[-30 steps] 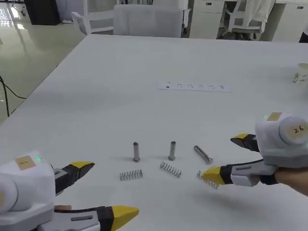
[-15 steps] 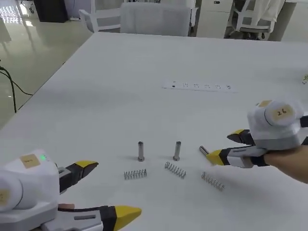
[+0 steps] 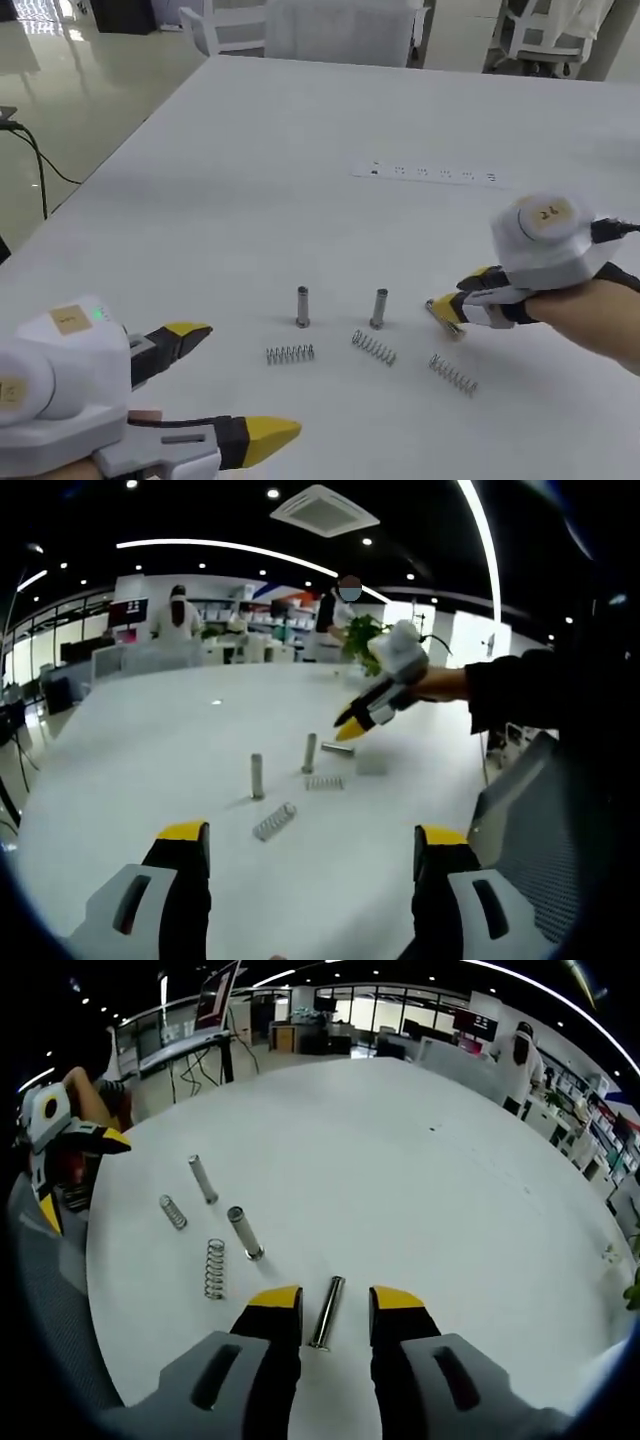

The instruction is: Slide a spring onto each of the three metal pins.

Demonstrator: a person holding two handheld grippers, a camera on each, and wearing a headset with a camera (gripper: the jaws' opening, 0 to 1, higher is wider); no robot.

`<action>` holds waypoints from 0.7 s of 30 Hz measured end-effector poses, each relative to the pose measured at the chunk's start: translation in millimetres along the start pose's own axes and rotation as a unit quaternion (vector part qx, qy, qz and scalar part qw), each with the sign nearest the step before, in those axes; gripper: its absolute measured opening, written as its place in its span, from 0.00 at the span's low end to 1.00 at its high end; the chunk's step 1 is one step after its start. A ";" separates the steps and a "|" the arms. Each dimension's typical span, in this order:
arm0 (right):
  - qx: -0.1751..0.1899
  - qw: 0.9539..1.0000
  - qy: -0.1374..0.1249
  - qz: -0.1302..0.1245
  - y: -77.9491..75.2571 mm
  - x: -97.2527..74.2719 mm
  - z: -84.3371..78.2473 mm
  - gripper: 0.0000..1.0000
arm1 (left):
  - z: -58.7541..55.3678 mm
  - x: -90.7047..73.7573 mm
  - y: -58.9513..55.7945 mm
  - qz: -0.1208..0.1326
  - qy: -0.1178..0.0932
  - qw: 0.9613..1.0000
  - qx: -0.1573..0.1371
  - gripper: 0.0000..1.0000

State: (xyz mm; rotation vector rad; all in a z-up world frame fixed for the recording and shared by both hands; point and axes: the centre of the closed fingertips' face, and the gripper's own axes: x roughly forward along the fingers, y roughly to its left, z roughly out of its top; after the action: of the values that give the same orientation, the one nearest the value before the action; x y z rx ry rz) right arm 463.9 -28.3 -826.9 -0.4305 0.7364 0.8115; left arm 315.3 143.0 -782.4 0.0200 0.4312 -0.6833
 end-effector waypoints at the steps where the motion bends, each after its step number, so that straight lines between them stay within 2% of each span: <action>1: 0.000 1.000 0.003 0.001 0.5 1.5 0.0 0.23 | 0.0 0.0 0.1 0.000 0.000 1.000 0.000 0.80; 6: -0.008 1.000 0.031 -0.001 2.1 11.6 -2.8 0.20 | -0.1 0.2 -0.2 0.000 0.001 1.000 0.000 0.80; 10: -0.007 0.999 0.043 -0.004 0.5 16.0 -4.0 0.17 | -0.1 0.3 -0.2 0.000 0.001 1.000 0.000 0.80; 21: 0.005 0.998 0.062 0.000 0.6 23.4 -9.7 0.12 | -0.4 0.3 0.5 0.000 0.001 1.000 -0.004 0.79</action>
State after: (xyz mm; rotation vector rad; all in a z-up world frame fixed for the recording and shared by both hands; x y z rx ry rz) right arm 470.2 -22.2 -850.6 -0.4749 0.8558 0.7848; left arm 315.6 143.3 -782.9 0.0137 0.4353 -0.6810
